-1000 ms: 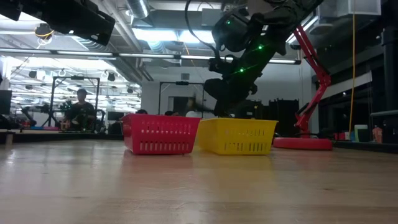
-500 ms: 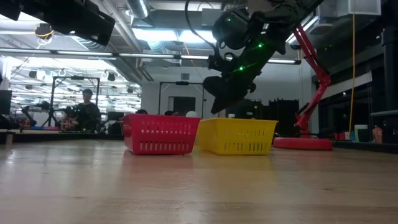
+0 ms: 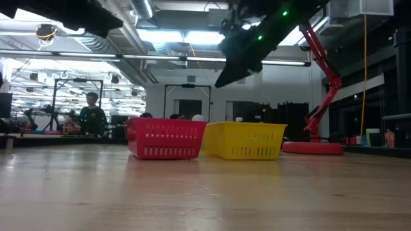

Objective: Pick and place items into bin
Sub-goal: Return to Home Position

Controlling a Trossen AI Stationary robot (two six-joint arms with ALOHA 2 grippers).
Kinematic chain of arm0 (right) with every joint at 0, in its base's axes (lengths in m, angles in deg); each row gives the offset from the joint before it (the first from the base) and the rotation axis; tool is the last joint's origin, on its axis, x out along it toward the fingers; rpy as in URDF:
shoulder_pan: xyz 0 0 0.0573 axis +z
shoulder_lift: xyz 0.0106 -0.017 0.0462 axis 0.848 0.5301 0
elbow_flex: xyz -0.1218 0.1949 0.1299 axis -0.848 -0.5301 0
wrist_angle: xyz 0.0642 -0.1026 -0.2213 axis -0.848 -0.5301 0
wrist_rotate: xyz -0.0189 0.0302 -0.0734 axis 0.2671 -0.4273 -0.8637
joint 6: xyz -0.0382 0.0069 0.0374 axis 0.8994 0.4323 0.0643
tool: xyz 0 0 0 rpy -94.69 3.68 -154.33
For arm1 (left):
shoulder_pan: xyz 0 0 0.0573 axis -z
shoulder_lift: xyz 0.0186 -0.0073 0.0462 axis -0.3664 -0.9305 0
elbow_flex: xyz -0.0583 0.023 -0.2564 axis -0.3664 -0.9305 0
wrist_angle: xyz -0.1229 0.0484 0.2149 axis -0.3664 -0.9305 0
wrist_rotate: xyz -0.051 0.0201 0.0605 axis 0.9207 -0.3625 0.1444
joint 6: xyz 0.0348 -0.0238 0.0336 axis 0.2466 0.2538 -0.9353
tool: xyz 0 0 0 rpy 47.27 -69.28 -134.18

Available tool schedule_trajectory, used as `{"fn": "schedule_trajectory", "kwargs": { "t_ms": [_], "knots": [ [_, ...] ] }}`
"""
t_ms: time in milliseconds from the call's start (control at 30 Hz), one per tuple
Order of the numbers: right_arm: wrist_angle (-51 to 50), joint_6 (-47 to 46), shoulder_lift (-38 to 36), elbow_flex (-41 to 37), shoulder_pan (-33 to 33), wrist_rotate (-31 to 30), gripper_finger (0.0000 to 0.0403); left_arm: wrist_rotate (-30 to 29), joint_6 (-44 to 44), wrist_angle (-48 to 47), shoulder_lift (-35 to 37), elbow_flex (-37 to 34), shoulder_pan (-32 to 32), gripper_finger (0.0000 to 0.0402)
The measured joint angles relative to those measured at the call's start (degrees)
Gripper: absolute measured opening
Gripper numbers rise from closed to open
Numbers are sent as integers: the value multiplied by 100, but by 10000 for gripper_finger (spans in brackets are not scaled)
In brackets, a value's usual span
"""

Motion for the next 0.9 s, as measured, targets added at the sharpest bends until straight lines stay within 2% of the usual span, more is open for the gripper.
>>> {"fn": "schedule_trajectory", "kwargs": {
  "t_ms": [100,300,433,667,800,900],
  "knots": [
    [141,-4,-302,-283,116,5,0,19,85,-293,446,-74,-241,3],
    [1780,10,-850,-1563,305,60,0,155,0,15,1457,-861,-635,3],
    [2467,2,-1430,-2260,398,205,0,181,12,48,2201,-1216,-867,3],
    [3049,2,-2466,-3083,568,251,0,665,-108,7,3345,-1605,-1200,3],
    [3109,56,-2909,-3380,664,619,0,712,-140,-59,3568,-1698,-1398,3],
    [3285,144,-3204,-3597,770,643,0,840,-142,-55,3535,-1700,-1557,3]
  ]
}}
